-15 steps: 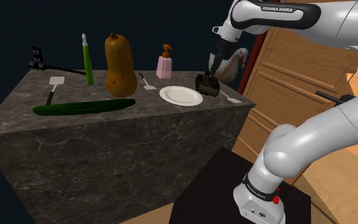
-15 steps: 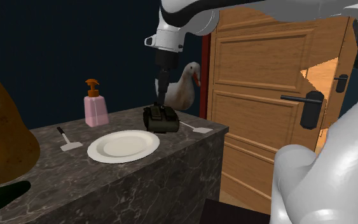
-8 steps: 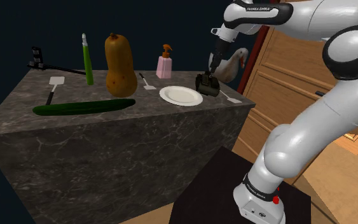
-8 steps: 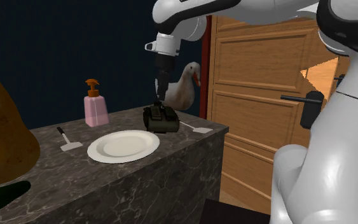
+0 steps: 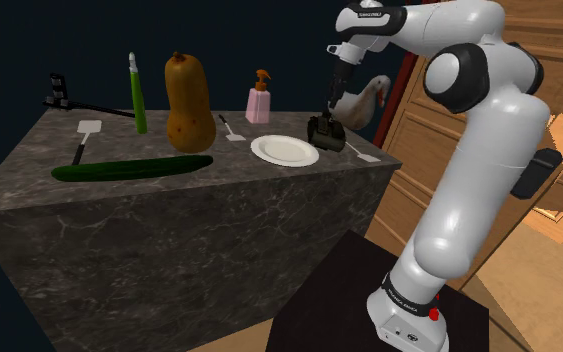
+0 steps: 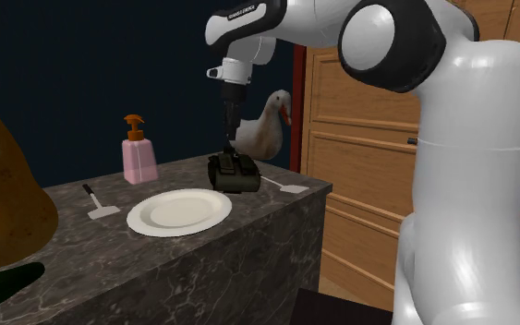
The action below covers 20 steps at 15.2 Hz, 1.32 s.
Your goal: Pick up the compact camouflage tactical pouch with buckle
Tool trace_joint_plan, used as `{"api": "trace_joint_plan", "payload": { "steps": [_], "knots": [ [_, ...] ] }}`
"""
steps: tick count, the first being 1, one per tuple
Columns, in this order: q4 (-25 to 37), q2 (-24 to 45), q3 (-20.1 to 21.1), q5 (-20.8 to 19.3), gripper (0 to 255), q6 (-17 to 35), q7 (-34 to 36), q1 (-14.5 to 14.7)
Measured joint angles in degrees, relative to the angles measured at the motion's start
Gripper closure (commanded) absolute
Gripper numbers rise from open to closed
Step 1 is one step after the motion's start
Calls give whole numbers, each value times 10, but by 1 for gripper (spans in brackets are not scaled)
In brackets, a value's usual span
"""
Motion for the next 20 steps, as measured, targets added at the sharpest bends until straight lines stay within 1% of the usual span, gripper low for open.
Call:
{"api": "trace_joint_plan", "payload": {
  "steps": [1,3,6,10,11,20],
  "knots": [
    [34,30,-5,18,0,-13,-22,-11],
    [52,54,-8,34,0,-15,-43,-21],
    [40,60,-7,38,0,2,-50,-22],
    [1,52,-6,36,0,36,-54,-18],
    [-1,52,-5,35,255,39,-54,-17],
    [-6,51,-6,34,255,41,-54,-17]
  ]
}}
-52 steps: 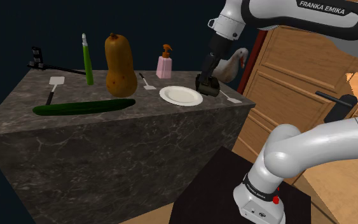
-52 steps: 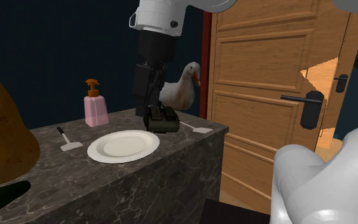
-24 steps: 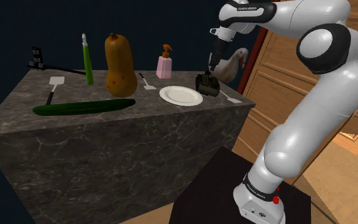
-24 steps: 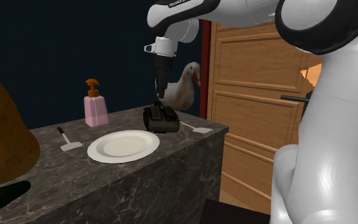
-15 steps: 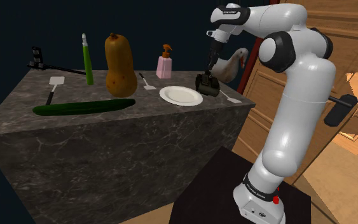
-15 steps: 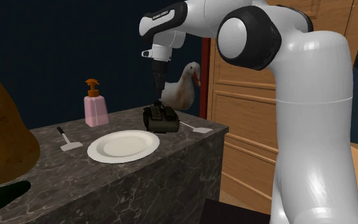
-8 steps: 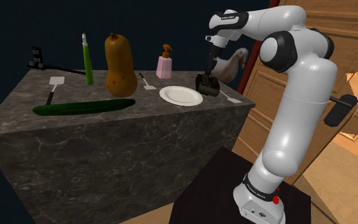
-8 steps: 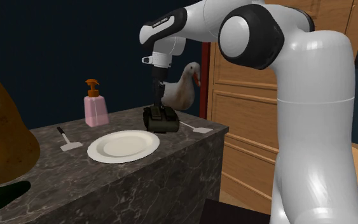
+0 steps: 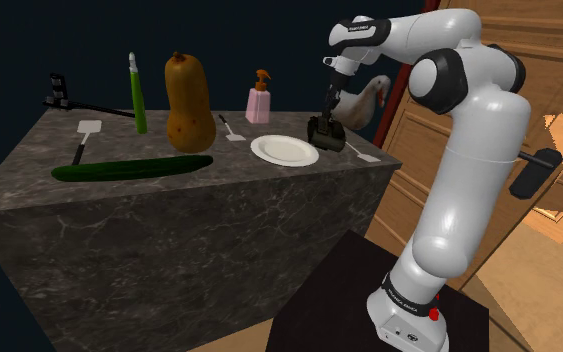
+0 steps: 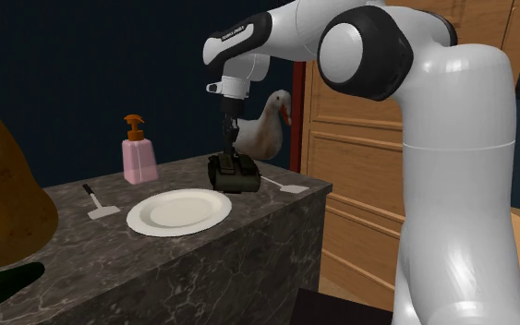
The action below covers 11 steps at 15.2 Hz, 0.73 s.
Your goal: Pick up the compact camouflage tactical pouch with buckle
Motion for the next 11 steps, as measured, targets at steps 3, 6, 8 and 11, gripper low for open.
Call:
{"api": "trace_joint_plan", "payload": {
  "steps": [3,6,8,11],
  "knots": [
    [11,2,0,1,255,-10,1,-1],
    [35,5,-1,1,255,-32,3,-4],
    [56,10,-2,4,255,-49,3,-7],
    [83,15,-3,6,255,-73,5,-10]
  ]
}}
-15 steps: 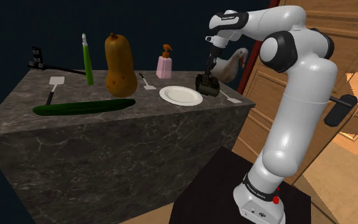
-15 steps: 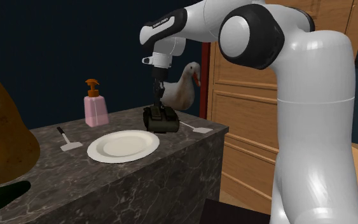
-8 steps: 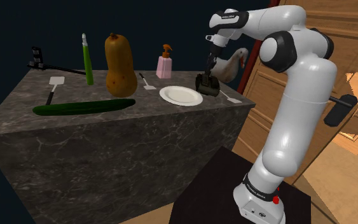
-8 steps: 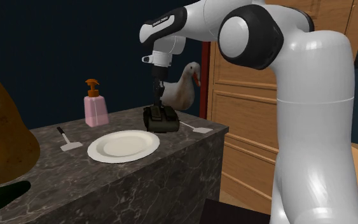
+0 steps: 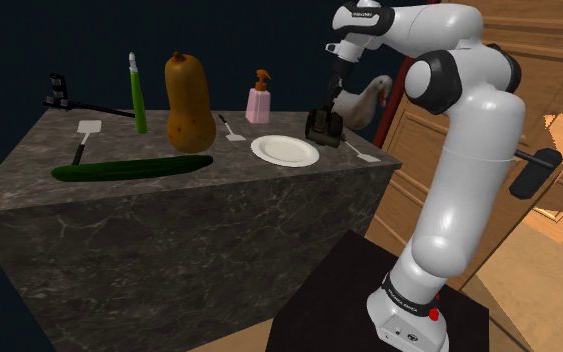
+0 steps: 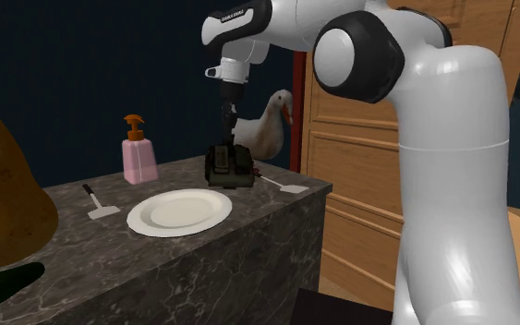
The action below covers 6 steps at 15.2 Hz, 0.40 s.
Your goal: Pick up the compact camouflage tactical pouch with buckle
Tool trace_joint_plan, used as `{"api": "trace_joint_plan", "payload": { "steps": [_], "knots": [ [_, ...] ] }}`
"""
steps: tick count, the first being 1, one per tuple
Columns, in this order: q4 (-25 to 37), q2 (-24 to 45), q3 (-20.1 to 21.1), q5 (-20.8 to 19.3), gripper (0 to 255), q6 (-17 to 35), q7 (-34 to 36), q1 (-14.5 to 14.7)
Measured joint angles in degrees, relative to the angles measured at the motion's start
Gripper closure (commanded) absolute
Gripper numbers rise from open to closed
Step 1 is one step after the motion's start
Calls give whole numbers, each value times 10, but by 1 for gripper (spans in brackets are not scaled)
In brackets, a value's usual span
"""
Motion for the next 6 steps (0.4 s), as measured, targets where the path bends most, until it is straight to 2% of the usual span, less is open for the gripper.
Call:
{"api": "trace_joint_plan", "payload": {
  "steps": [6],
  "knots": [
    [65,16,-2,10,255,-52,1,-12]
  ]
}}
